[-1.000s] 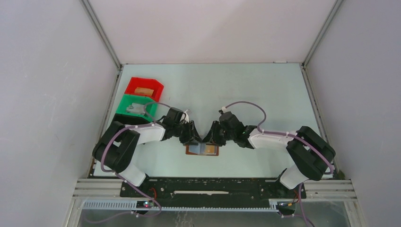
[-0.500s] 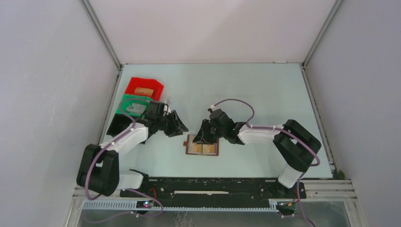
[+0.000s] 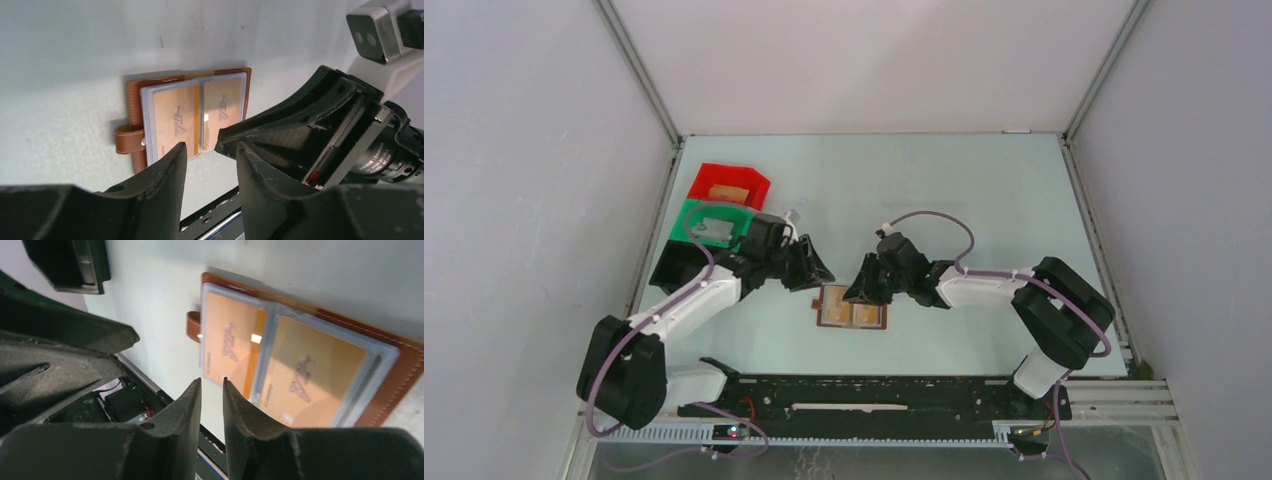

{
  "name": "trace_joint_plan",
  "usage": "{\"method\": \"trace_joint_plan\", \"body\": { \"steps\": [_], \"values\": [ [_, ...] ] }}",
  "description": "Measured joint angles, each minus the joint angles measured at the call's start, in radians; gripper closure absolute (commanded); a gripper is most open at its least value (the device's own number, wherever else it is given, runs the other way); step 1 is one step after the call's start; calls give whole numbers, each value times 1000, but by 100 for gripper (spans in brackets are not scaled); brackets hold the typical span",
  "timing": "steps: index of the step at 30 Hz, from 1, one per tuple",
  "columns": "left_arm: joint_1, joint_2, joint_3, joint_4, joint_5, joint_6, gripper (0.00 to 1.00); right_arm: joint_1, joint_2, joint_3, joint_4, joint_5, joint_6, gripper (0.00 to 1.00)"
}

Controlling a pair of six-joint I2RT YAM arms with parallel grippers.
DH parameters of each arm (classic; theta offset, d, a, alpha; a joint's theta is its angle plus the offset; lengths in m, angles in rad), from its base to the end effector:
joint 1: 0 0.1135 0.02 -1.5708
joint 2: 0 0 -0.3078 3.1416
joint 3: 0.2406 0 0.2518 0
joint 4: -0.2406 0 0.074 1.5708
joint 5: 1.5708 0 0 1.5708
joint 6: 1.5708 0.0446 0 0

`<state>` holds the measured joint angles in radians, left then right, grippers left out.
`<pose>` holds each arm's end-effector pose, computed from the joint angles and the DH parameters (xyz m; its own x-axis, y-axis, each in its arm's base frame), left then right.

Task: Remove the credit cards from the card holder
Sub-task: Remove the credit card from the card holder.

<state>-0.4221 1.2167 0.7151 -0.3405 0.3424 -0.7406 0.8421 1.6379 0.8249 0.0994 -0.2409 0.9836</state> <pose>0.2071 -0.1094 0.2507 -0.9003 -0.2924 -0.3225 -0.0238 0.7728 -0.6342 0.2191 0.2615 0.2074 -0.9446 0.1558 -0.2888 -0.1051 0.6903 0.7159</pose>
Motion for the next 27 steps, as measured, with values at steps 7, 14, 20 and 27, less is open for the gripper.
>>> {"method": "trace_joint_plan", "body": {
  "steps": [7,14,20,27],
  "values": [
    [-15,99,-50,82,39,-11,59,-17,43,-38,26,-9,57,71],
    [-16,199,-81,101,42,-9,62,-34,109,-38,65,-29,93,71],
    [-16,264,-81,144,75,-7,71,-45,126,-38,78,-35,109,72],
    [-13,301,-79,162,90,0,95,-62,126,-56,100,-46,130,77]
  ]
}}
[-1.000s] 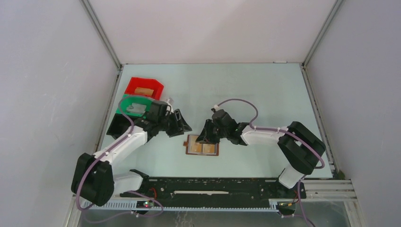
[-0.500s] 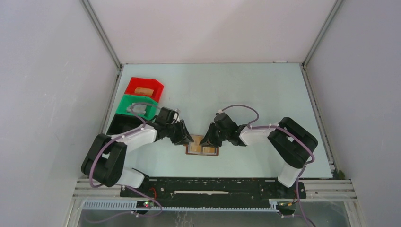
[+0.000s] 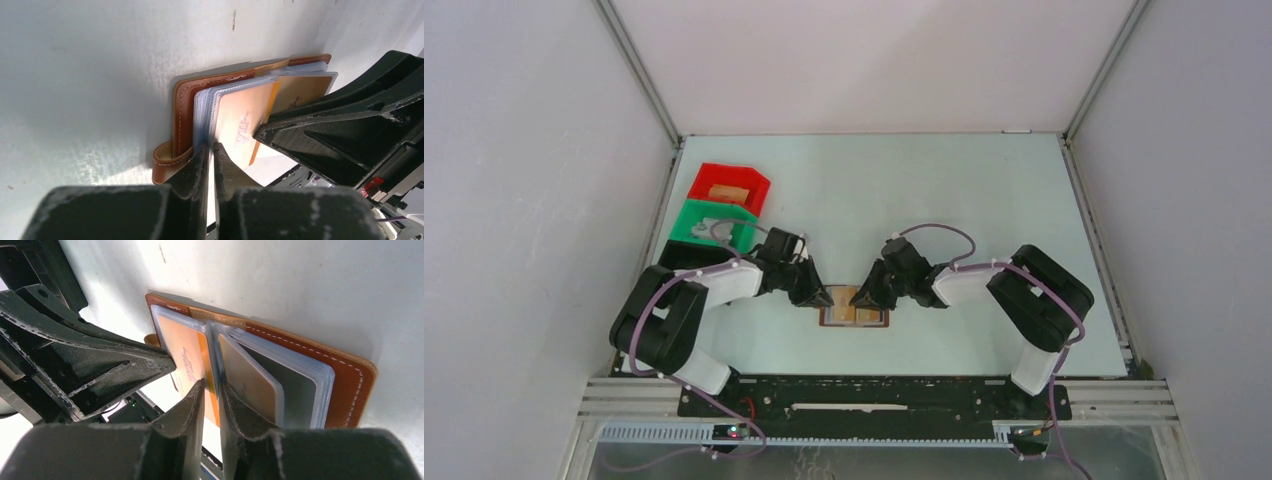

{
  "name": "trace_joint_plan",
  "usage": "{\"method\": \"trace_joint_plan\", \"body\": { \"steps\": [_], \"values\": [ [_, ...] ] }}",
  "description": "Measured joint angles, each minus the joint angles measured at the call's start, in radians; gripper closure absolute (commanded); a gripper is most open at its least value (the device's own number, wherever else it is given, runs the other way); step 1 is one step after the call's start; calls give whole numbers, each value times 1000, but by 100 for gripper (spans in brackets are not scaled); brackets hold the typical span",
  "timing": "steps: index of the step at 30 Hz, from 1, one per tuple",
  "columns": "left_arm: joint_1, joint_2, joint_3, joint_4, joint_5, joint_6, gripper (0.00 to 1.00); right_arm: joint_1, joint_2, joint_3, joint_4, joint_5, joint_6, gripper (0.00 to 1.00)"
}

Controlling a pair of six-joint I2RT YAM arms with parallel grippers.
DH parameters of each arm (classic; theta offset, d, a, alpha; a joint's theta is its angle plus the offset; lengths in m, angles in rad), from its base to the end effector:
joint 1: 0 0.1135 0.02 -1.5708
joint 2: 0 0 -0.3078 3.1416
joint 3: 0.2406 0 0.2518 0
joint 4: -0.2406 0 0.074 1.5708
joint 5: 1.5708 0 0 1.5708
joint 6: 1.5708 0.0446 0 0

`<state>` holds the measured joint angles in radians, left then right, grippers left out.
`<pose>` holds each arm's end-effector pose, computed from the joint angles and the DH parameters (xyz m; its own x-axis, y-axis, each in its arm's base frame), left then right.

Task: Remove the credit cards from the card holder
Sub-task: Remove the credit card from the card holder.

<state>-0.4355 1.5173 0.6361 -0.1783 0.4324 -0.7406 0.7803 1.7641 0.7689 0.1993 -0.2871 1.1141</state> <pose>0.2292 -0.1272 0.1705 -0.9675 -0.2255 -0.1146 -0.1136 0.7920 -0.5999 0.2358 0.2512 0.1597 -0.9558 0.2650 -0.1269 0.0961 0.6902 0.7172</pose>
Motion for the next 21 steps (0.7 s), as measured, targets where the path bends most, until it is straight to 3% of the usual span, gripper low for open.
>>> {"method": "trace_joint_plan", "body": {
  "steps": [2,8,21],
  "values": [
    [1,7,1,6,8,0,100,-6,1,-7,8,-6,6,80],
    [9,32,8,16,32,0,100,-18,2,-38,54,-29,27,100],
    [10,90,38,40,86,-3,100,-59,-35,-128,152,-56,31,98]
  ]
}}
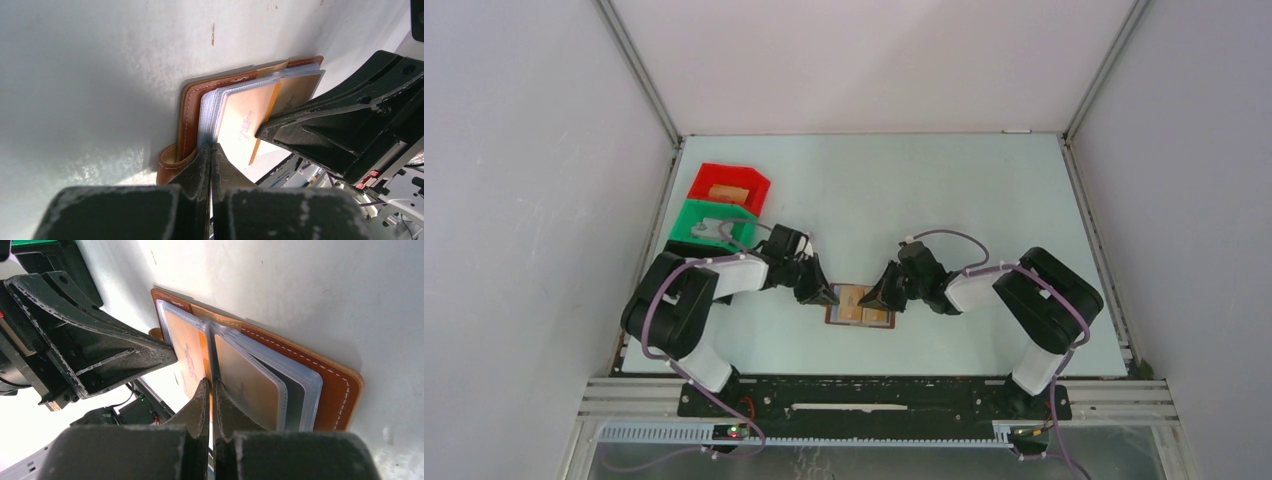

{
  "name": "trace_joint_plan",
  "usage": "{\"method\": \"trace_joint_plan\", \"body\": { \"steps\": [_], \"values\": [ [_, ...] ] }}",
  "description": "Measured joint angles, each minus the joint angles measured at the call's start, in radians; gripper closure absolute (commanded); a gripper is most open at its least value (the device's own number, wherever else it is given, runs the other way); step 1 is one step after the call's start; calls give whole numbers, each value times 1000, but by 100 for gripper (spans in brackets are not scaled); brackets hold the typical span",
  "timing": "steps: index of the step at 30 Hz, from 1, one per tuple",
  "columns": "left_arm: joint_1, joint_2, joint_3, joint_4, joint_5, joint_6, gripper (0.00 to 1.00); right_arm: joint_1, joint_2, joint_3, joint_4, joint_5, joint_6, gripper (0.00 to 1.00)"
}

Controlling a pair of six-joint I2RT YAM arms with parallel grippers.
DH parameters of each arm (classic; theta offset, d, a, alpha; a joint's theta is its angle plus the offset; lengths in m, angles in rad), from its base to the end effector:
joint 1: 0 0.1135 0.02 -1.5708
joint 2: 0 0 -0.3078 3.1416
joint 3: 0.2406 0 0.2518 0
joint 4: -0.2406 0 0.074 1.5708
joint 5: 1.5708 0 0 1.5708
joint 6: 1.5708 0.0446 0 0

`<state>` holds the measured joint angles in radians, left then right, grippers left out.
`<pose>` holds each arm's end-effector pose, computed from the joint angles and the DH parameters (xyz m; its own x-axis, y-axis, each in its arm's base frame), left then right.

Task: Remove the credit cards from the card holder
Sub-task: Remove the credit card from the card holder.

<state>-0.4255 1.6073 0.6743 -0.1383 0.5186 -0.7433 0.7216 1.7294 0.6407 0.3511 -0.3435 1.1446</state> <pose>0.2450 -0.1353 0.1614 -0.9776 -0.2022 -0.0582 -0.1179 0.7555 -0.6445 0.2311 0.2233 0.1506 -0.9455 0.3101 -0.0997 0.1252 0.6287 0.7675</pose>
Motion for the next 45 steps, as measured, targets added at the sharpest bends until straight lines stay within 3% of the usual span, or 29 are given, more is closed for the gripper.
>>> {"method": "trace_joint_plan", "body": {
  "steps": [8,11,15,18,20,23,26,45],
  "values": [
    [-3,26,8,24,28,-9,100,-27,-2,-31,48,-38,-14,87],
    [-3,29,9,26,32,-10,100,-27,-2,-45,76,-41,-10,96],
    [-3,29,9,26,32,-10,100,-30,-2,-64,111,-42,5,100],
    [-3,31,9,29,34,-10,100,-35,-2,-77,135,-47,14,86],
    [-5,33,9,33,36,-12,100,-39,-2,-87,149,-52,21,82],
    [-5,35,11,33,39,-16,100,-46,-2,-95,159,-64,29,86],
    [-5,35,13,31,39,-16,100,-48,-2,-100,168,-71,37,100],
    [-4,35,13,30,38,-16,100,-87,-23,-184,264,-92,63,100]
  ]
}}
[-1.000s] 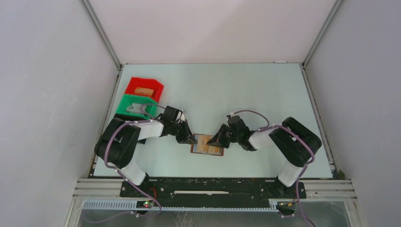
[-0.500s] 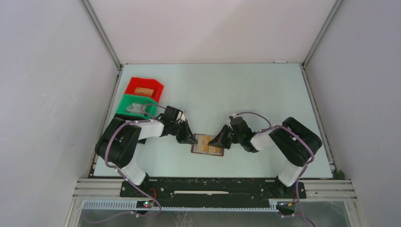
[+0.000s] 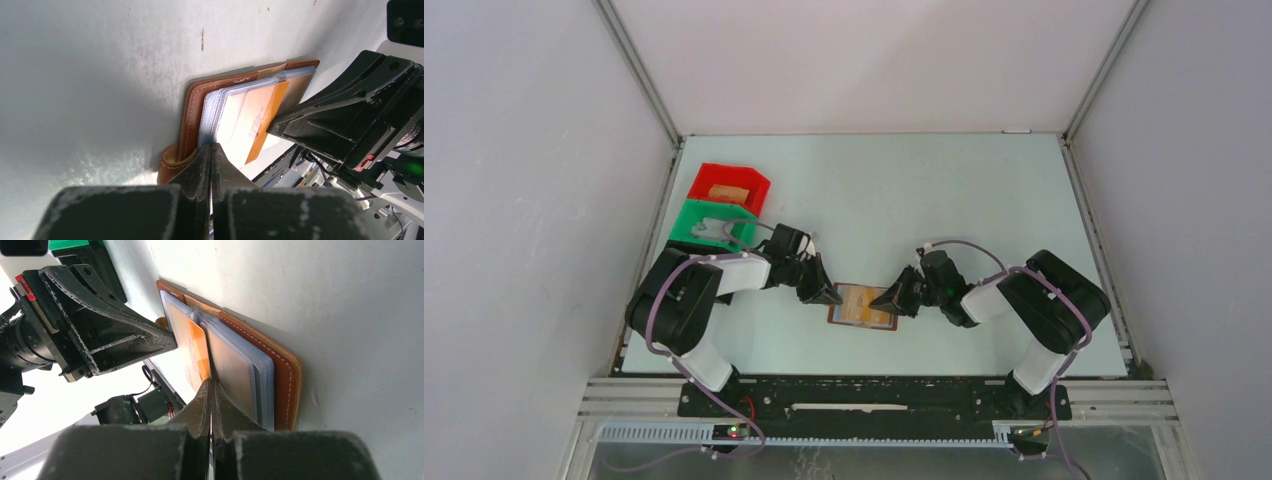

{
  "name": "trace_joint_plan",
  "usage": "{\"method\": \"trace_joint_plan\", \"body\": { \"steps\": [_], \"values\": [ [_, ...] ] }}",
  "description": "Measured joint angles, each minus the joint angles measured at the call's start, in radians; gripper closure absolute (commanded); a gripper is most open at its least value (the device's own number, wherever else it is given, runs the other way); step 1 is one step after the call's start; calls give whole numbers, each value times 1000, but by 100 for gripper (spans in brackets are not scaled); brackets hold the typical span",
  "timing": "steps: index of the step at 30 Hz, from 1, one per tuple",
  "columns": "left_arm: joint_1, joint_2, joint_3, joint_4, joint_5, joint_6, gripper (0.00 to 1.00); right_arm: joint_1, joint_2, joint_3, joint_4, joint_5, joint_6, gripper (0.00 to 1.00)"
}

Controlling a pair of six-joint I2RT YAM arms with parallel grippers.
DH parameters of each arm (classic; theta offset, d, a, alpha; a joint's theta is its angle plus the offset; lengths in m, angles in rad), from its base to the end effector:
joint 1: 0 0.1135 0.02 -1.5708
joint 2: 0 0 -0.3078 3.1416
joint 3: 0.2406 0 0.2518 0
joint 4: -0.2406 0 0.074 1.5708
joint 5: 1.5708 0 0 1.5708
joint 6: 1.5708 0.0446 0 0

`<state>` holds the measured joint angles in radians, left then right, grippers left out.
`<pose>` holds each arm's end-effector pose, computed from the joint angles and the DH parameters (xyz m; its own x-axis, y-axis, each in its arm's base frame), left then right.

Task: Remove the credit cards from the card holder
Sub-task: Remove the credit card from the card holder.

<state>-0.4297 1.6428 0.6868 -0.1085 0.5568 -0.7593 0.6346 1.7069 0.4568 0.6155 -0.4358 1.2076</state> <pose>0.2506 -0.1408 0.1575 -0.9805 -0.1935 -0.0336 -0.1218 0.7332 -0.6691 0.2207 0.1859 0.1374 -0.9279 0.3692 -0.0522 0.1581 0.5163 0.8417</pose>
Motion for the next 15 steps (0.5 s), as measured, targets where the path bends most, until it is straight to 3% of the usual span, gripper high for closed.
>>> {"method": "trace_joint_plan", "body": {
  "steps": [2,4,15],
  "values": [
    [0,0,0,0,0,0,100,0,0,-1,5,-4,-1,79],
    [0,0,0,0,0,0,100,0,3,-3,15,-8,4,70],
    [0,0,0,-1,1,1,100,10,36,-4,97,-19,22,64]
  ]
}}
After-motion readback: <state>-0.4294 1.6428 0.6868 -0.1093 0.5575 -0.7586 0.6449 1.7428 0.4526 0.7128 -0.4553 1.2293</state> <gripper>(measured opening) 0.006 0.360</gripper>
